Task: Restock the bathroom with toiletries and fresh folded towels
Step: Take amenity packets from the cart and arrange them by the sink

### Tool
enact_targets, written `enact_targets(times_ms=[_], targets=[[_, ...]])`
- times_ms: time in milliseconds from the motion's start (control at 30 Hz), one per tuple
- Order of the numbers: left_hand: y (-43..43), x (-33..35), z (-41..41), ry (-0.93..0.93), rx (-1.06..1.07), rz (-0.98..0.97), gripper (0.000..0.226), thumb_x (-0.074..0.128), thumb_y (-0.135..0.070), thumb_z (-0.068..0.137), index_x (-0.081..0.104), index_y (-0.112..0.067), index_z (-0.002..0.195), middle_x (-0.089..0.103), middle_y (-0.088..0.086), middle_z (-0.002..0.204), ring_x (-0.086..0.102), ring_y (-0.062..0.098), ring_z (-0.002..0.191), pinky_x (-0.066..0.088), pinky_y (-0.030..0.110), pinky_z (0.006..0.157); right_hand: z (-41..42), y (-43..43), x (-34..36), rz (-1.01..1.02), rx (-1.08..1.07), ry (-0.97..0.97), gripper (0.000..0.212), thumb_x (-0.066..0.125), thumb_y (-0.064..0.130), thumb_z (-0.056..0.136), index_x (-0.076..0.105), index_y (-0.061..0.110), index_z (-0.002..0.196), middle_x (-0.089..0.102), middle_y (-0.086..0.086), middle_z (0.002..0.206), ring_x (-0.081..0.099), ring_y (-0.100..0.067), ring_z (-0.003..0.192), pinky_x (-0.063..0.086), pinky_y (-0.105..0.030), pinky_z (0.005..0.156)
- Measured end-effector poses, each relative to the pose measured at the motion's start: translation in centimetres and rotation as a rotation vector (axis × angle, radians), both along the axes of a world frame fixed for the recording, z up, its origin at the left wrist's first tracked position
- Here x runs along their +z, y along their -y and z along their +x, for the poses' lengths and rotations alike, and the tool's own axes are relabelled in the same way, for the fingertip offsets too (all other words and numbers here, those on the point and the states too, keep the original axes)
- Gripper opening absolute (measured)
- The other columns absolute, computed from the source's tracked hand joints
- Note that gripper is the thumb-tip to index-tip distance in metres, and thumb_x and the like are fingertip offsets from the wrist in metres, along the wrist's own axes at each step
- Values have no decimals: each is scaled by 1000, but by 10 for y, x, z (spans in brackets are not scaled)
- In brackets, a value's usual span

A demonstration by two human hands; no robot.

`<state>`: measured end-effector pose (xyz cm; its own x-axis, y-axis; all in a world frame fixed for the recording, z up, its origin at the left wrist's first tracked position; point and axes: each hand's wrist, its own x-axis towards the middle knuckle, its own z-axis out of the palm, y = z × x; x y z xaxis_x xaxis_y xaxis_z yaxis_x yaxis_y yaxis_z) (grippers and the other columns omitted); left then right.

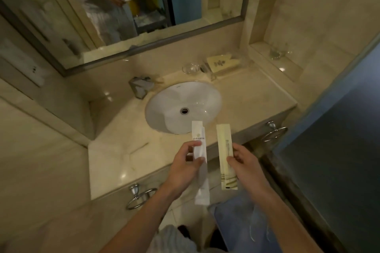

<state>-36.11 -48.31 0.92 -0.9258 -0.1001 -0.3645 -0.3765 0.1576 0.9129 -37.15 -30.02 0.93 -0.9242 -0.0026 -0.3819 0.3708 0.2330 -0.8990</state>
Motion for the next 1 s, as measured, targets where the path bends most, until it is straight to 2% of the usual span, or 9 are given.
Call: enact_targets(times_ms=[100,200,400,500,633,733,833,1000], targets=[[7,-2,-21,-30,-17,-24,31,62,-18,95,57,-38,118,60,-13,121,61,13,99,56,22,78,-25,10,1,-11,24,11,38,57,9,95,54,36,122,66,16,109,64,0,97,52,-18,74],[19,-8,-48,-55,-44,-49,32,62,-16,95,58,-37,118,60,-16,122,61,9,99,55,26,82,-50,23,-3,-29,-2,23,39,57,5,94,56,36,119,68,16,106,66,1,93,50,-14,70],[58,-19,-106,-64,-81,-2,33,65,-14,93,59,-34,118,62,-11,117,62,10,91,55,22,76,-103,62,-8,-6,-91,42,40,55,-2,90,62,29,114,73,8,96,68,-3,86,50,-16,72],[78,-25,-134,-62,-101,20,36,66,-13,93,58,-36,120,62,-9,117,60,8,84,53,18,70,-128,81,-10,1,-97,49,41,56,-1,90,62,27,119,72,7,102,69,-6,91,51,-22,76],[100,-30,-162,-56,-114,34,38,65,-16,94,57,-42,120,61,-7,119,60,17,84,56,25,74,-152,100,-12,41,-99,36,39,57,3,90,61,28,120,71,8,104,68,-5,92,54,-24,78],[113,-28,-177,-49,-118,43,39,65,-16,94,57,-43,120,60,-8,121,62,18,86,56,22,73,-164,113,-9,69,-91,46,37,57,7,91,60,32,118,70,9,105,68,-5,92,56,-28,80],[122,-24,-189,-56,-114,67,38,65,-17,94,58,-43,121,61,-7,119,62,17,87,52,17,69,-176,121,1,91,-58,36,35,57,11,93,58,37,116,69,12,103,67,0,87,55,-22,74],[130,-18,-205,-60,-107,89,36,65,-18,94,59,-44,119,61,-7,115,62,17,87,54,20,66,-196,129,13,106,-51,4,34,55,11,94,59,35,117,69,12,103,66,4,84,48,-11,62]])
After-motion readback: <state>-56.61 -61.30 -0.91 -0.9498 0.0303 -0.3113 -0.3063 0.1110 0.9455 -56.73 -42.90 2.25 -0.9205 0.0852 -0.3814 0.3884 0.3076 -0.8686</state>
